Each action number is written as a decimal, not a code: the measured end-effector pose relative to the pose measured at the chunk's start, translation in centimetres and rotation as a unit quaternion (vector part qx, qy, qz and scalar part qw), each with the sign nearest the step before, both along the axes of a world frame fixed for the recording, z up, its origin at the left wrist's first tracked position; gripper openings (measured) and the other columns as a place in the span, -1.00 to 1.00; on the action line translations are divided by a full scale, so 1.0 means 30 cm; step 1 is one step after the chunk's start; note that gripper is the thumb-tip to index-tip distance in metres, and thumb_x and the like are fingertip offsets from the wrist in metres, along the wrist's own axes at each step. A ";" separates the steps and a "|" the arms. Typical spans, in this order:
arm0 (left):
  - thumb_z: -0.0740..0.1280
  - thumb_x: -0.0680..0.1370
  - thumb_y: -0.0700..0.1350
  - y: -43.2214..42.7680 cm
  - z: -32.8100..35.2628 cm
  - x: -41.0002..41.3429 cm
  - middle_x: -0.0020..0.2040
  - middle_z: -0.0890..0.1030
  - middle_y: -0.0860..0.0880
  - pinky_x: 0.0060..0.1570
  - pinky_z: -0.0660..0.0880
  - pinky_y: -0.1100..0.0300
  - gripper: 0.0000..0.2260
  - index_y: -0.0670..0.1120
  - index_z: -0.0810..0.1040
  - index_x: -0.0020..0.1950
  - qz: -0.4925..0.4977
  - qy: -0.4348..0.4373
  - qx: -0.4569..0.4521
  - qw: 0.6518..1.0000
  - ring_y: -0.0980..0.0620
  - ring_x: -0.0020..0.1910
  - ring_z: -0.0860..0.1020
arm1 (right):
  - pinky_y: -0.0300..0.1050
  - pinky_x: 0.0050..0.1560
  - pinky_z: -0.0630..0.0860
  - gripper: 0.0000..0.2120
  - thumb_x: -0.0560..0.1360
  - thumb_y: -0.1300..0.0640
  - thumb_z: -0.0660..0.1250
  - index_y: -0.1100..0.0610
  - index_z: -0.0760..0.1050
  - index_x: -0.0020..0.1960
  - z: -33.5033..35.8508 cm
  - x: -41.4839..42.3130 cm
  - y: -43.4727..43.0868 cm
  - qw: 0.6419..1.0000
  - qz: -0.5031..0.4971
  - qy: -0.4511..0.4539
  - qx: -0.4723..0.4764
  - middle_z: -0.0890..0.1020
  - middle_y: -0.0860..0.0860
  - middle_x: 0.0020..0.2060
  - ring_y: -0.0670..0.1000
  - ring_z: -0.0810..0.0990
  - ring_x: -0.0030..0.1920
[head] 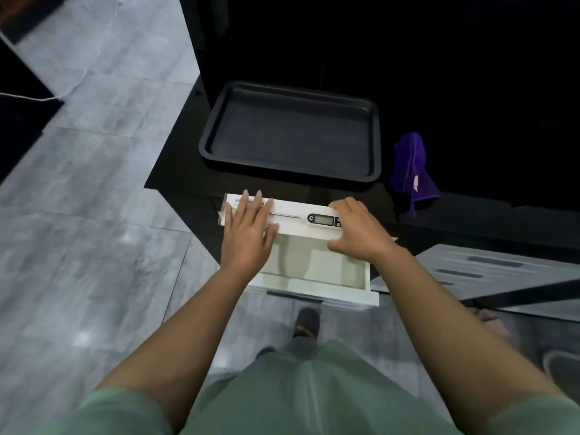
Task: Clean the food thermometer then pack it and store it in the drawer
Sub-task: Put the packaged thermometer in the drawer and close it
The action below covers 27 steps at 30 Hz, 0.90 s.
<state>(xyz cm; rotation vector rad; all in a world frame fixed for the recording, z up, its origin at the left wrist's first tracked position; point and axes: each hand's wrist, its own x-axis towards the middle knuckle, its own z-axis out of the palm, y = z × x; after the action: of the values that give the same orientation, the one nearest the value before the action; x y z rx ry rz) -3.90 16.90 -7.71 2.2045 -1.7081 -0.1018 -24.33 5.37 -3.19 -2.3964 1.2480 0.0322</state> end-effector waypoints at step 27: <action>-0.15 0.64 0.23 -0.115 -0.401 -0.071 0.61 -0.16 0.01 0.47 -0.29 -0.10 -0.45 0.09 -0.05 0.60 -0.032 0.096 0.423 0.900 0.01 0.58 -0.19 | 0.00 0.45 0.21 -0.21 0.39 0.00 0.48 0.14 0.18 0.49 -0.605 -0.064 0.005 0.989 -0.016 0.110 0.094 0.35 0.13 0.42 0.19 0.28 0.43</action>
<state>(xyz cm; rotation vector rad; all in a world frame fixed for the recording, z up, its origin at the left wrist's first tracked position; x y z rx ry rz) -6.02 13.44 -19.74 2.5507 -1.8188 -1.2486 -26.24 5.52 -21.34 -2.2541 1.3166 0.3965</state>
